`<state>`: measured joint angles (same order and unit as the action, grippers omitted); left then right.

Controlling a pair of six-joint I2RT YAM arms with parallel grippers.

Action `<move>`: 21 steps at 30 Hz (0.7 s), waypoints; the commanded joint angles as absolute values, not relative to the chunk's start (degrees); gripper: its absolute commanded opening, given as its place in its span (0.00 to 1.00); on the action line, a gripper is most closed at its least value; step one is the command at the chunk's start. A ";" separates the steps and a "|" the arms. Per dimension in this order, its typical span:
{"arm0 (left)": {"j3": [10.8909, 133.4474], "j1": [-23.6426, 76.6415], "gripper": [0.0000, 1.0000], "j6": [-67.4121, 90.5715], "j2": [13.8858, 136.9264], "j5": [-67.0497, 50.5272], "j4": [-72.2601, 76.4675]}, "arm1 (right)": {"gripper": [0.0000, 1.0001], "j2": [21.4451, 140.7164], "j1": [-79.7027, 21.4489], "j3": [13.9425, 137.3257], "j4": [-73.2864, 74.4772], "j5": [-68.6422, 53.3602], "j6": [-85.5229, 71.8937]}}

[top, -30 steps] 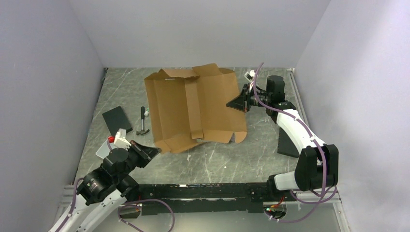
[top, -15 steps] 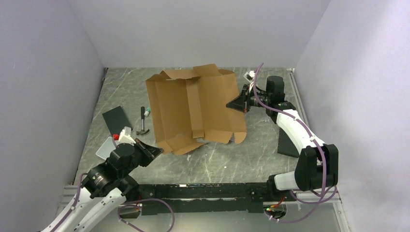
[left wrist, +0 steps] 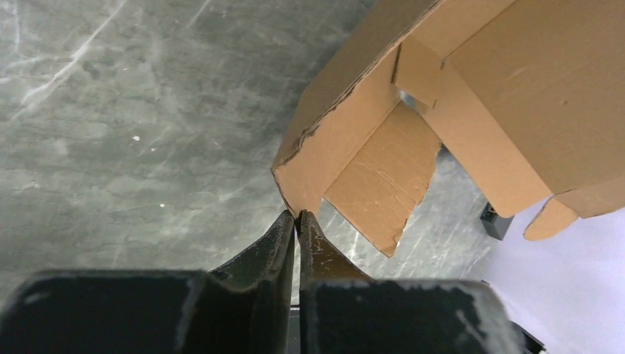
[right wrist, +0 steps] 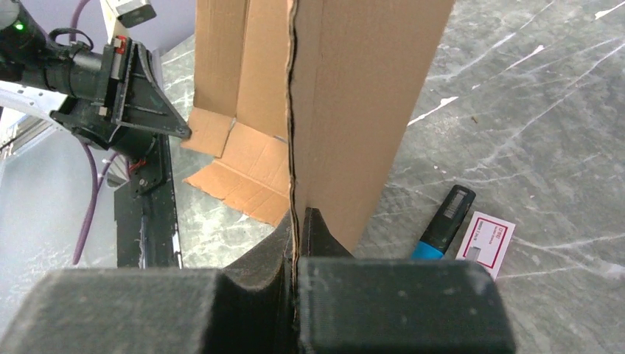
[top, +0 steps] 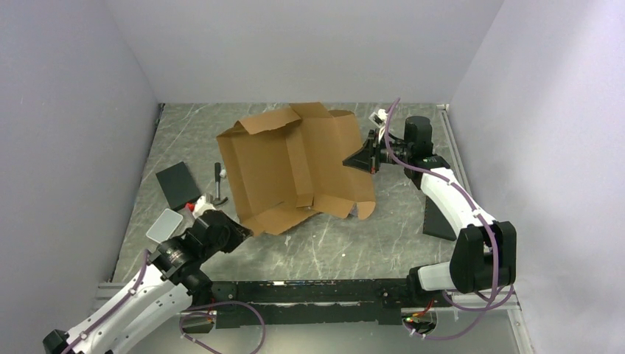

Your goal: Fold the paper box

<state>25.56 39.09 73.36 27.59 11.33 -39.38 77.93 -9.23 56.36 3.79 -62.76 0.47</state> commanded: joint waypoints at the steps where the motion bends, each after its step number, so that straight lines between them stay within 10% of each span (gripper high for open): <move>1: 23.85 39.11 0.14 74.74 26.70 13.65 -37.78 | 0.00 75.92 -9.95 56.38 3.17 -65.50 3.68; 7: 26.16 39.14 0.50 72.78 21.67 16.70 -46.39 | 0.00 76.00 -9.98 56.62 4.16 -64.44 4.53; 21: 32.94 39.16 0.78 58.65 13.80 30.04 -51.38 | 0.00 76.46 -9.93 56.91 5.07 -63.21 5.55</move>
